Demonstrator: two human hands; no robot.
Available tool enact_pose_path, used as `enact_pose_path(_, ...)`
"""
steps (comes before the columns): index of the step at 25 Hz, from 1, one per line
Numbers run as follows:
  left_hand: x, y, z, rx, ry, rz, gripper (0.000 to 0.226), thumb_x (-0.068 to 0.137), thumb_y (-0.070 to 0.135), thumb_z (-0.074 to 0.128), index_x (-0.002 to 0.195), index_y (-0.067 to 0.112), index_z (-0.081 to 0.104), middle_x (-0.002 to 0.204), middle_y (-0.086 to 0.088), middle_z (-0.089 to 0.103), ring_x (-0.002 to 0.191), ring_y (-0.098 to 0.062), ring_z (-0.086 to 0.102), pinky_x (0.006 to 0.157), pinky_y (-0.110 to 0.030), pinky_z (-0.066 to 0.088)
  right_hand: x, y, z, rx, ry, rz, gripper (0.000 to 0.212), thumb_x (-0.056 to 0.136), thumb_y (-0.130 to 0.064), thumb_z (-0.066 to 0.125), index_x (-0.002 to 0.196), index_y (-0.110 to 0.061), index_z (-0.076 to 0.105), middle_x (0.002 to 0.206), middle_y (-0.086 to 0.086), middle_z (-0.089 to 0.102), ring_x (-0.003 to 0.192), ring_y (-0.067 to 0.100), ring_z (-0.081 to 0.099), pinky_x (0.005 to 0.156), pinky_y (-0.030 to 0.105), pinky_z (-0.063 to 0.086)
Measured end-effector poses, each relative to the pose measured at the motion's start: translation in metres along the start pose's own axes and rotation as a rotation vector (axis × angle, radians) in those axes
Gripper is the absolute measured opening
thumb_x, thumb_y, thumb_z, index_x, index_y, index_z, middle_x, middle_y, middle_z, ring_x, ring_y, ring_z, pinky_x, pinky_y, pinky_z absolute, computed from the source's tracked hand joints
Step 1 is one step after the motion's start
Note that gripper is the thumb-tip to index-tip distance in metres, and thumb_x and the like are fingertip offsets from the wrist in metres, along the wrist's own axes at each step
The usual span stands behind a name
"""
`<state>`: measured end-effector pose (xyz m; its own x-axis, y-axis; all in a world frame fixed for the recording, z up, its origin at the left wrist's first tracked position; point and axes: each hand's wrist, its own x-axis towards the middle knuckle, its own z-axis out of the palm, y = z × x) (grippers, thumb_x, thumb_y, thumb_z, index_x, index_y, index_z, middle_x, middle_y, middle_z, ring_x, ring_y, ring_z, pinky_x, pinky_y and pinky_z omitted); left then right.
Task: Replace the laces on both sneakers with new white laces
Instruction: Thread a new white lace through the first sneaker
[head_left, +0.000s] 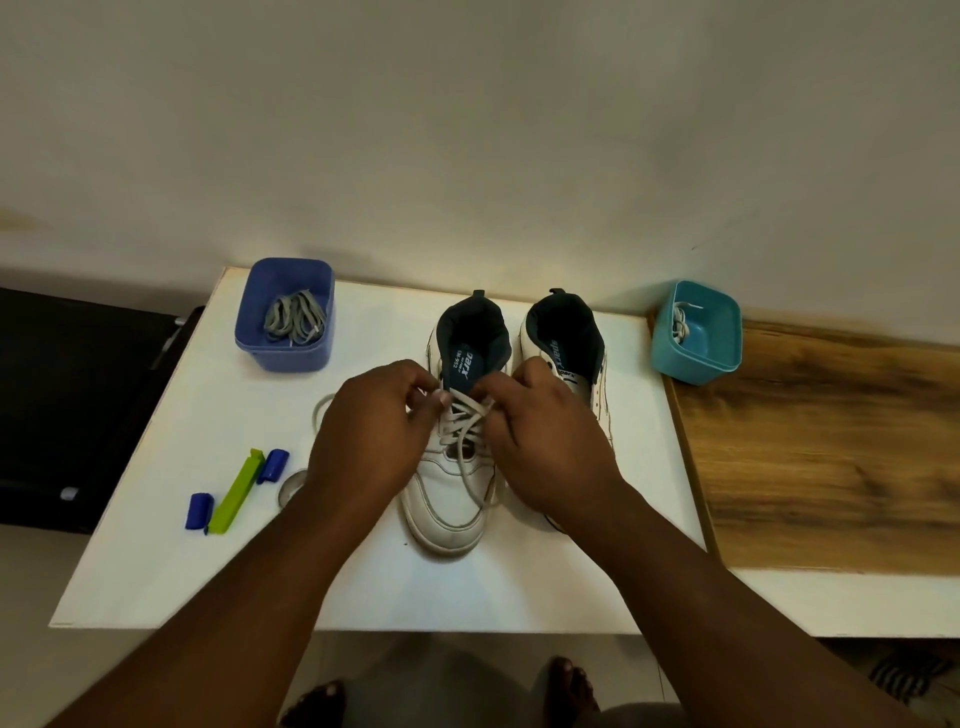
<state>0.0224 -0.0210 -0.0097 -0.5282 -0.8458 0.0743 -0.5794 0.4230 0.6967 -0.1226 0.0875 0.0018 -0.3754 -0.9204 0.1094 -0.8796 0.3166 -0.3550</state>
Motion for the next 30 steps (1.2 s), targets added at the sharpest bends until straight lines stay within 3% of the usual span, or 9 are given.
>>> enact_pose_path(5, 0.001, -0.016, -0.029, 0.063, 0.484, -0.284, 0.021, 0.101, 0.017, 0.053, 0.119, 0.013, 0.063, 0.116, -0.014, 0.063, 0.103, -0.032, 0.06, 0.081, -0.041, 0.048, 0.001, 0.0, -0.001, -0.009, 0.015, 0.043, 0.034, 0.095, -0.038, 0.033, 0.11, -0.03, 0.063, 0.1, 0.0, 0.045, 0.086, 0.019, 0.052, 0.075, 0.036, 0.051)
enact_pose_path(7, -0.002, -0.012, -0.023, 0.167, 0.361, -0.311, 0.032, 0.096, 0.015, 0.058, 0.128, 0.022, 0.06, 0.131, -0.014, 0.053, 0.115, -0.038, 0.051, 0.089, -0.048, 0.045, 0.001, 0.0, -0.001, 0.016, -0.004, 0.046, 0.033, 0.095, -0.036, 0.035, 0.111, -0.029, 0.062, 0.102, 0.0, 0.044, 0.087, 0.019, 0.051, 0.075, 0.037, 0.052)
enact_pose_path(11, -0.006, -0.007, 0.006, 0.174, -0.004, -0.011, 0.028, 0.098, 0.038, 0.06, 0.123, 0.027, 0.066, 0.129, -0.003, 0.062, 0.114, -0.026, 0.054, 0.089, -0.035, 0.042, 0.0, 0.004, -0.002, 0.08, -0.026, 0.021, 0.023, 0.098, -0.026, 0.048, 0.115, -0.029, 0.063, 0.106, 0.0, 0.043, 0.091, 0.017, 0.052, 0.076, 0.037, 0.052)
enact_pose_path(15, -0.002, -0.005, 0.003, 0.193, 0.198, -0.058, 0.019, 0.101, 0.033, 0.055, 0.108, 0.017, 0.063, 0.108, -0.007, 0.065, 0.098, -0.023, 0.056, 0.078, -0.035, 0.045, 0.001, 0.007, -0.002, 0.067, -0.039, 0.011, 0.029, 0.096, -0.018, 0.055, 0.12, -0.032, 0.064, 0.11, 0.001, 0.046, 0.094, 0.019, 0.054, 0.074, 0.034, 0.052)
enact_pose_path(17, 0.001, -0.004, -0.008, 0.098, 0.424, -0.295, 0.018, 0.103, 0.027, 0.049, 0.109, 0.013, 0.058, 0.112, -0.012, 0.06, 0.105, -0.031, 0.054, 0.086, -0.046, 0.044, 0.001, 0.007, -0.001, 0.046, -0.032, 0.017, 0.033, 0.093, -0.015, 0.057, 0.12, -0.032, 0.064, 0.112, 0.001, 0.047, 0.095, 0.021, 0.055, 0.074, 0.035, 0.052)
enact_pose_path(19, 0.005, -0.006, -0.015, 0.0, 0.449, -0.533, 0.019, 0.101, 0.026, 0.049, 0.116, 0.017, 0.056, 0.128, -0.014, 0.054, 0.123, -0.037, 0.045, 0.099, -0.052, 0.036, -0.001, 0.006, 0.0, 0.041, -0.025, 0.021, 0.03, 0.093, -0.019, 0.061, 0.12, -0.032, 0.061, 0.113, 0.001, 0.047, 0.095, 0.021, 0.056, 0.074, 0.035, 0.053)
enact_pose_path(23, -0.005, -0.008, -0.001, 0.162, 0.166, -0.149, 0.044, 0.094, 0.031, 0.062, 0.137, 0.036, 0.052, 0.154, -0.001, 0.041, 0.148, -0.03, 0.024, 0.115, -0.057, 0.019, -0.001, 0.007, 0.001, 0.094, -0.023, 0.03, 0.023, 0.096, -0.029, 0.063, 0.118, -0.034, 0.061, 0.115, 0.0, 0.046, 0.095, 0.018, 0.057, 0.076, 0.037, 0.055)
enact_pose_path(25, -0.005, -0.005, 0.007, 0.184, 0.067, 0.019, 0.031, 0.096, 0.04, 0.061, 0.128, 0.04, 0.059, 0.143, 0.005, 0.055, 0.143, -0.024, 0.036, 0.116, -0.056, 0.021, 0.0, 0.009, 0.002, 0.139, -0.034, 0.043, 0.019, 0.097, -0.032, 0.066, 0.115, -0.035, 0.063, 0.115, -0.003, 0.046, 0.096, 0.015, 0.056, 0.079, 0.035, 0.054)
enact_pose_path(30, -0.001, -0.008, 0.005, 0.116, 0.065, -0.124, 0.011, 0.101, 0.037, 0.055, 0.106, 0.029, 0.061, 0.101, 0.006, 0.069, 0.098, -0.021, 0.062, 0.092, -0.043, 0.041, 0.005, 0.012, 0.001, 0.374, -0.057, 0.172, 0.005, 0.101, -0.032, 0.062, 0.102, -0.035, 0.065, 0.116, -0.008, 0.05, 0.093, 0.009, 0.059, 0.084, 0.032, 0.053)
